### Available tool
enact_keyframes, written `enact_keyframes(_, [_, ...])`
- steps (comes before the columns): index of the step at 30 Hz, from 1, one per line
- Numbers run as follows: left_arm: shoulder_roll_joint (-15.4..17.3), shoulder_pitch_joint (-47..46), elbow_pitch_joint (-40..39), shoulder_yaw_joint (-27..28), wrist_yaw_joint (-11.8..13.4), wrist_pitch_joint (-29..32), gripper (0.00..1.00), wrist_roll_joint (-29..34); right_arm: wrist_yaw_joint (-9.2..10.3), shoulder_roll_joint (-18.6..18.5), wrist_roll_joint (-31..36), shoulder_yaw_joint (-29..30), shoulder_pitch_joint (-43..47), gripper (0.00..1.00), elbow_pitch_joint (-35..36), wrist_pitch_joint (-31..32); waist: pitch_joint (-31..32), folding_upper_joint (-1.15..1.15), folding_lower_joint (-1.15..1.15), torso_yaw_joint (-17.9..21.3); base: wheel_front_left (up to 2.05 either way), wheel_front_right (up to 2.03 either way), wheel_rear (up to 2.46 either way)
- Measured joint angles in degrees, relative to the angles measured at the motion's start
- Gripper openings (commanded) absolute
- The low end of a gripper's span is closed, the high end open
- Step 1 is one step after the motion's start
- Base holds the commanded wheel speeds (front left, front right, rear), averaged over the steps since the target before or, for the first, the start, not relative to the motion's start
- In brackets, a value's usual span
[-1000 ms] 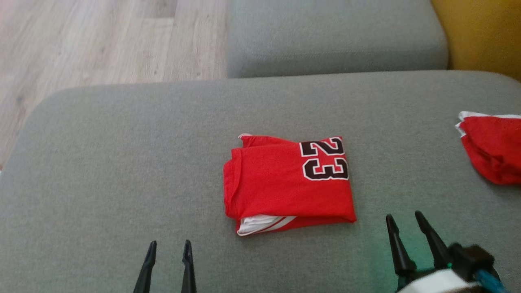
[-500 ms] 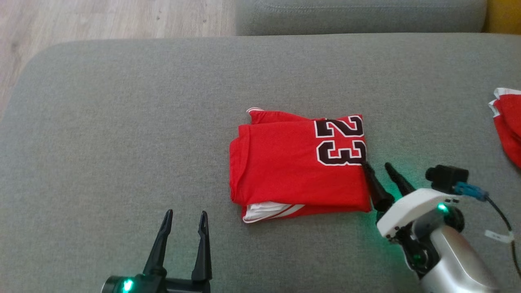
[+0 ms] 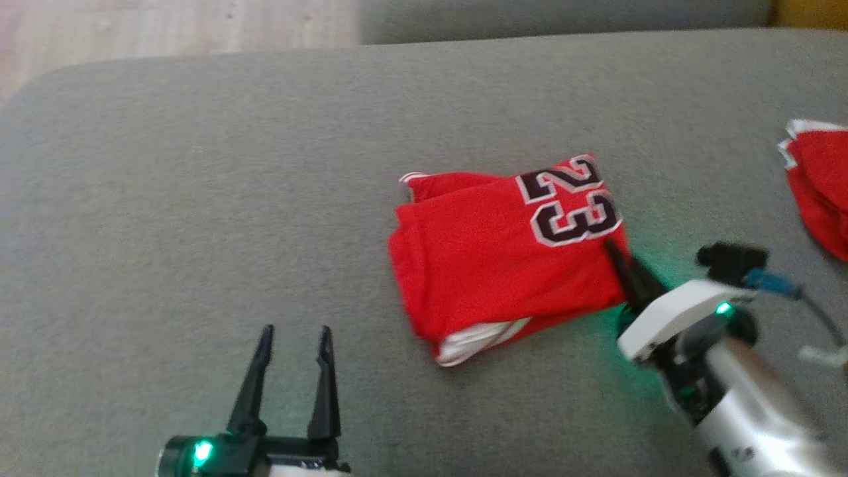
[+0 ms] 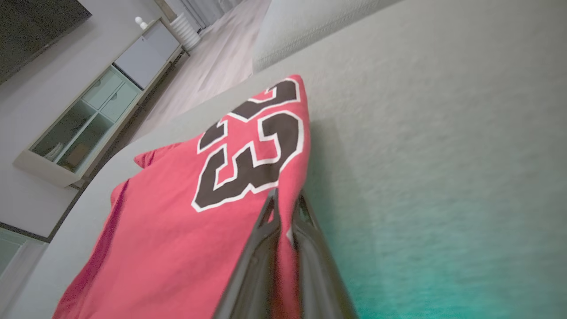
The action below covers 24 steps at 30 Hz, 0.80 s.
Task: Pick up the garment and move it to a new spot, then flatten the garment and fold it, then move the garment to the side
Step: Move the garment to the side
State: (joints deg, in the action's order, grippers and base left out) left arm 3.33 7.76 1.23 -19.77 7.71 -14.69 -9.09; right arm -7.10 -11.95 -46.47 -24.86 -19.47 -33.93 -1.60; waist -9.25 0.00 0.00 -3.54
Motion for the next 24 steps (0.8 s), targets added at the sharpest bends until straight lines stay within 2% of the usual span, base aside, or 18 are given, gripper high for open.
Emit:
enact_keyframes(5, [0.02,-1.18,-1.14,1.29,1.19,0.00,1.00,-0.03,0.00,-7.19,1.21,-0.46,-4.00,0.00,2.00,-0.42,-1.55,0.00,0.00,3.65,0.00,0.00,0.00])
enact_keyframes(7, [0.00,-2.42,-1.45,1.16,-0.44,0.00,1.00,-0.05,0.00,-10.48,1.64,0.44,-5.97,0.00,2.83,-0.40,-2.58,0.00,0.00,5.18,0.00,0.00,0.00])
enact_keyframes(12, [-0.04,-6.37,-3.11,1.63,-2.52,-0.01,1.00,-0.01,0.00,-18.13,3.44,4.11,-10.73,0.00,4.21,0.46,-5.98,0.00,0.01,8.61,0.00,0.00,0.00])
enact_keyframes(20, [-0.08,-10.11,-5.72,2.72,-4.80,-0.01,1.00,0.21,0.00,-25.63,6.62,12.81,-15.47,0.00,7.01,4.31,-11.66,0.00,0.00,12.76,0.00,0.00,0.00])
enact_keyframes(23, [-0.08,-10.36,-6.04,2.83,-5.42,-0.01,1.00,0.58,0.00,-26.76,8.94,16.06,-15.44,0.00,7.78,5.44,-12.87,0.00,0.00,13.46,0.00,0.00,0.00])
enact_keyframes(24, [-0.08,-10.52,-6.04,2.85,-5.56,-0.01,1.00,0.58,0.00,-26.91,9.99,16.89,-15.42,0.04,8.14,5.99,-13.16,0.00,0.00,13.60,0.00,0.00,0.00])
